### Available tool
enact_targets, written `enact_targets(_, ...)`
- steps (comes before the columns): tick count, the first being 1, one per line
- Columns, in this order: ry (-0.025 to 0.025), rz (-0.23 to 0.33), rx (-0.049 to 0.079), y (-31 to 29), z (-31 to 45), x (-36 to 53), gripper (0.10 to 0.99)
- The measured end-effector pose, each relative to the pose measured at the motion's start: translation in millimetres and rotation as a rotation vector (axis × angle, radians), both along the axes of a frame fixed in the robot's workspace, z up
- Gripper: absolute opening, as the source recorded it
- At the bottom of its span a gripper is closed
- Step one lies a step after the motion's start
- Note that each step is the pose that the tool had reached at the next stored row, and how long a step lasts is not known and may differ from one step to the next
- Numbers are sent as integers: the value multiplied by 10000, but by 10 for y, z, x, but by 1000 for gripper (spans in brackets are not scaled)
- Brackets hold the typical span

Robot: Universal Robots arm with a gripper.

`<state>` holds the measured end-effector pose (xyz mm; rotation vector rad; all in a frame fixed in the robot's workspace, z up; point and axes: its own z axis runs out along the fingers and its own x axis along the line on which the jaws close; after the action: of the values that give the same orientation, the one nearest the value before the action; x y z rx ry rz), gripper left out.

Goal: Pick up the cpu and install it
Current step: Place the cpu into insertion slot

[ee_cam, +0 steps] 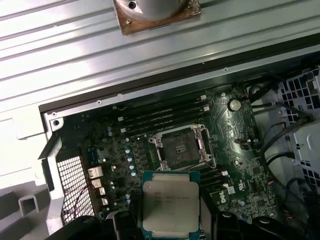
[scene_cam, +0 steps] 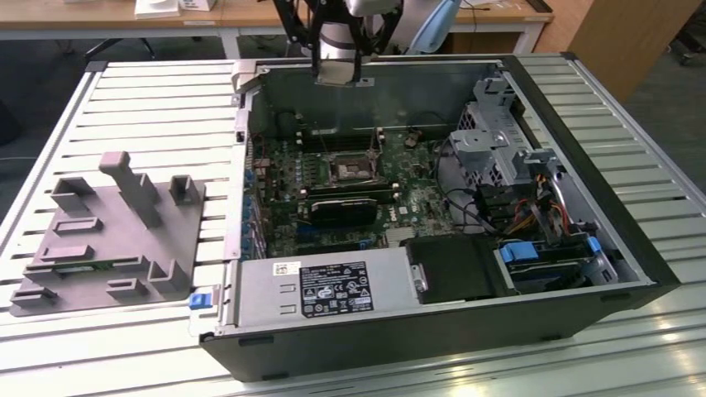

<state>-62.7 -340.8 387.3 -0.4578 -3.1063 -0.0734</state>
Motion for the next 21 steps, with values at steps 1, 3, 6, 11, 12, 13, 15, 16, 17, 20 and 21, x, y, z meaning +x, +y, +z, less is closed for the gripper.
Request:
enact_targets(1, 0, -90, 0, 0, -1, 0, 545)
enact_targets(3, 0, -272, 0, 0, -2, 0, 545)
enact_targets(6, -1, -567, 1, 0, -5, 0, 545)
enact_targets(11, -1, -1082, 1, 1, -10, 0, 545)
enact_targets(12, -1, -1189, 1, 1, -11, 0, 545)
enact_targets(13, 0, -1284, 0, 1, -11, 0, 545)
enact_targets(15, -1, -1467, 1, 1, -14, 0, 545)
enact_targets(16, 0, -1554, 0, 1, -15, 0, 545)
enact_targets(17, 0, -1638, 0, 1, -15, 0, 545)
enact_targets(20, -1, -1888, 1, 1, -17, 0, 545)
enact_targets(21, -1, -1972, 1, 1, -18, 0, 545)
